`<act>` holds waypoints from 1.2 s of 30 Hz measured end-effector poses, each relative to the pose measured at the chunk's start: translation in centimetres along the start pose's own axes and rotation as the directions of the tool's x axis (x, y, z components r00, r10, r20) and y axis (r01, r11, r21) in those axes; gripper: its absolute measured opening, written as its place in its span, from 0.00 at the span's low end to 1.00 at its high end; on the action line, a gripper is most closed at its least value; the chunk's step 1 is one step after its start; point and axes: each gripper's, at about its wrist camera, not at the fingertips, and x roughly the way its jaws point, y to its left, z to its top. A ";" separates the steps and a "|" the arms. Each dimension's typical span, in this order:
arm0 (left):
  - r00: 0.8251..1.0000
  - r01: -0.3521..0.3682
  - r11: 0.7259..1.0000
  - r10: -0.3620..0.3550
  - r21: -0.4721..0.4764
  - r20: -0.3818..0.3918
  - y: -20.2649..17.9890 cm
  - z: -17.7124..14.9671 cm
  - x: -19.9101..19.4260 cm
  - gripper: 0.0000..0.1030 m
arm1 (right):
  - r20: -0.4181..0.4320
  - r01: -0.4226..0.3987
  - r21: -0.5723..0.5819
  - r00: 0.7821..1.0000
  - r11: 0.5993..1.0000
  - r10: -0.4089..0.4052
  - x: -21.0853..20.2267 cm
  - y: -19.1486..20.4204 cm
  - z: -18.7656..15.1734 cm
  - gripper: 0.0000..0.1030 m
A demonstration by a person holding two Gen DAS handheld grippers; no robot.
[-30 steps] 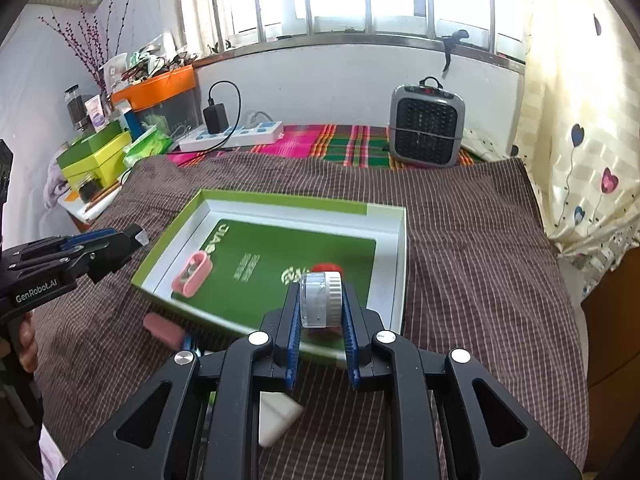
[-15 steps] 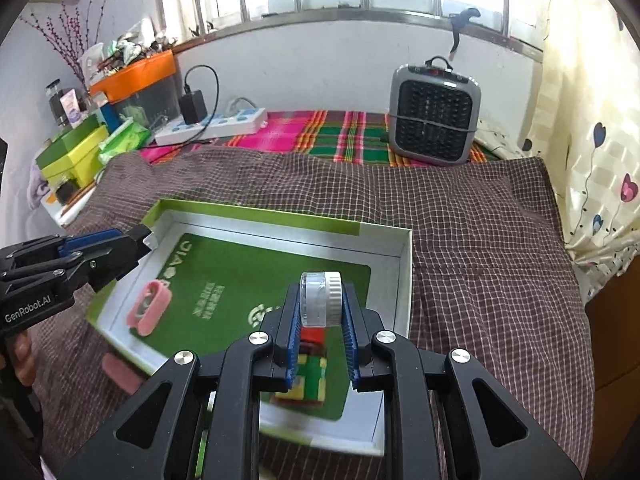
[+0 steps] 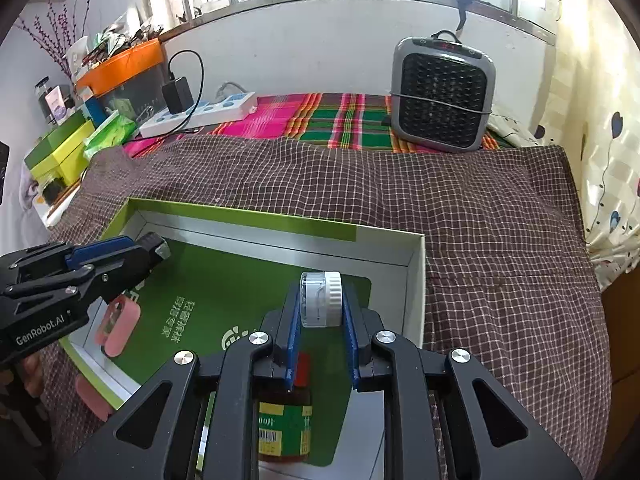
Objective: Organize rigid objects
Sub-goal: 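Carry the black device with the left tool while the right tool carries the white bottle to the box, then open the right tool to release the white bottle while the left tool releases the black device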
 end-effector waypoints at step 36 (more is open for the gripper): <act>1.000 -0.005 1.000 0.004 -0.022 -0.008 0.4 -0.1 0.4 0.37 | -0.011 -0.002 0.001 1.000 1.000 0.002 0.6 0.3 -0.1 0.34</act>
